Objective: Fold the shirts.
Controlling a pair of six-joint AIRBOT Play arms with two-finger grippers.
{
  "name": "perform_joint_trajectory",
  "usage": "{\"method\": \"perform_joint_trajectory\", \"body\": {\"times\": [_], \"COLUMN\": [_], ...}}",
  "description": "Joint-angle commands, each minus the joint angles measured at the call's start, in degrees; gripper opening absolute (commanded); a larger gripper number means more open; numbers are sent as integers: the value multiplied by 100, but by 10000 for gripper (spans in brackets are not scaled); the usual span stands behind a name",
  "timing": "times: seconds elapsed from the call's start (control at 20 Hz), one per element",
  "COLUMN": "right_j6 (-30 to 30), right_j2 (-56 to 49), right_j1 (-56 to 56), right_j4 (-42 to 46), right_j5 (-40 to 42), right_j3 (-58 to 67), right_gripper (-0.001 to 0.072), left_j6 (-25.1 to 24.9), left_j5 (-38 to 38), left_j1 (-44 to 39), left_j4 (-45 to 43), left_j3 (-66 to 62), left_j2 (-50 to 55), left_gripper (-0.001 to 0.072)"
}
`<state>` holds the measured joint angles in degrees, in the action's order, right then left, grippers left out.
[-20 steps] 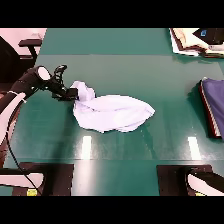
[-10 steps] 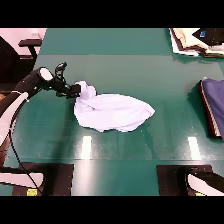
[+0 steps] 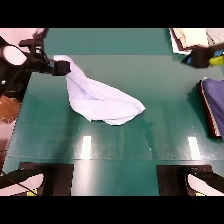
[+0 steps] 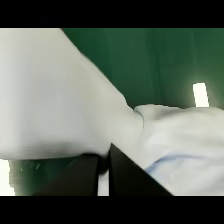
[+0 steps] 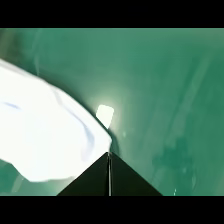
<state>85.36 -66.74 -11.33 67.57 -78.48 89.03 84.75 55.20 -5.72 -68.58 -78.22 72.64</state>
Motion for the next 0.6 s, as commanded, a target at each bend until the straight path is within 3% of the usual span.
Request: {"method": "perform_joint_trajectory", "body": {"times": [0.0,0.05,0.1,0.15,0.3,0.55], "right_j6": [74,70,66,17,-544,-638], "right_j2": [13,-20,-131,-286,-992,-2146], "right_j1": [-107,-140,-181,-188,-308,-748], "right_j4": [-81,-227,-522,-822,-1650,-1864], "right_j5": [610,879,1060,1158,1307,1550], "right_j3": [-1335,-1714,-2015,-2221,-2474,-2472], "right_gripper": [36,218,464,516,516,516], "left_j6": [-125,-125,-125,-125,-122,-122], "left_j5": [315,476,599,638,730,793], "left_j1": [4,4,4,4,4,4], "left_j4": [-42,-42,-48,-46,-44,-44], "left_j3": [-83,-81,-79,-63,-42,-42], "left_j2": [-382,-358,-337,-321,-317,-317], "left_gripper": [26,27,26,27,27,27]}}
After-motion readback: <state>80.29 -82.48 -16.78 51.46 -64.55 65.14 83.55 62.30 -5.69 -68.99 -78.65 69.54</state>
